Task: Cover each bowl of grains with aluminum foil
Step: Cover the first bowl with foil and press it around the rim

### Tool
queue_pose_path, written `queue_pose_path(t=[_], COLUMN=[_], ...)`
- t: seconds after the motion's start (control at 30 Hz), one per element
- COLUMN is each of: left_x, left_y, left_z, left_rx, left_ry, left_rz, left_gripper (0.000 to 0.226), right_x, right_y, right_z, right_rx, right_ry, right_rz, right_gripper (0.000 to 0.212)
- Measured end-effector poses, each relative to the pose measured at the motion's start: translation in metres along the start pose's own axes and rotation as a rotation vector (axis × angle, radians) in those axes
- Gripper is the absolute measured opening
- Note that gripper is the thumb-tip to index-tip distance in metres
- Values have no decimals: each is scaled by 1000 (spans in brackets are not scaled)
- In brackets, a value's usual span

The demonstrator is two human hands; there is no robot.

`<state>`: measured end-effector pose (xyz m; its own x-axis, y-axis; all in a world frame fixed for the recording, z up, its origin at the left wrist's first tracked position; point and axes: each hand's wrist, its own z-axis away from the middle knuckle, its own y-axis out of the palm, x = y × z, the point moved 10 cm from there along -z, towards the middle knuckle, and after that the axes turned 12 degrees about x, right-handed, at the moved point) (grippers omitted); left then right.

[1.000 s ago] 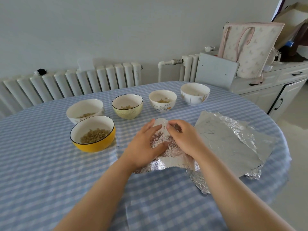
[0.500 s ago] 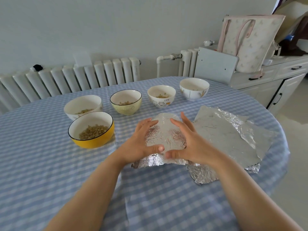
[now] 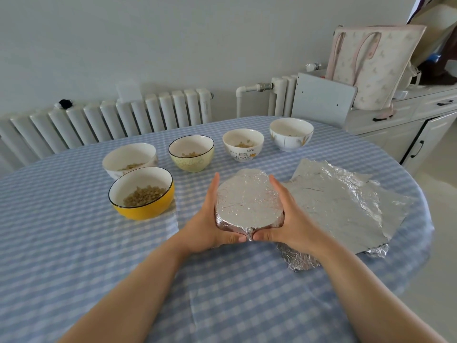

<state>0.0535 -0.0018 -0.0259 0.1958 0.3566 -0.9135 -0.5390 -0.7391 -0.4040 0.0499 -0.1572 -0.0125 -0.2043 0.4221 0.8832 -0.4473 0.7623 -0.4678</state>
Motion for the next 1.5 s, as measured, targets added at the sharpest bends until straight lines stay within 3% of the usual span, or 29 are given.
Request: queue_pose_path(t=[0.23,0.67,0.83,0.93,1.03,1.1,1.2,1.3,1.5], left_x=[-18,8,-5,-27,-76,-95,-86,-62,-52], left_y=[-17,-17,-28,-50,-51,-35,-12,-5,-1], left_z=[25,49,60,65,64,50,22,10,8], left_rx=[-87,-34,19,-131,-339,-320,-181,-79,-45], left_ry=[61,-79,-142,-172,-84,-30,-61,-142,-186], left_rz=[-20,-70,-228,-491,-767,-811,-889,-908,-964], left_gripper=[144,142,117,109,86,69,62,56,60], right_x=[17,15,17,24,42,56,62,38,22], right_y=[9,41,37,23,-1,-11,0,22,23], right_z=[-2,-4,1,7,14,15,4,-9,-7], right_rx=[-6,108,117,116,28,-63,-121,-84,-154], right_ry=[-99,-52,-44,-15,-34,-79,-109,-35,-45], right_rz=[-73,-7,33,190,194,132,191,298,137], right_gripper=[133,136,135,131,116,93,60,54,48])
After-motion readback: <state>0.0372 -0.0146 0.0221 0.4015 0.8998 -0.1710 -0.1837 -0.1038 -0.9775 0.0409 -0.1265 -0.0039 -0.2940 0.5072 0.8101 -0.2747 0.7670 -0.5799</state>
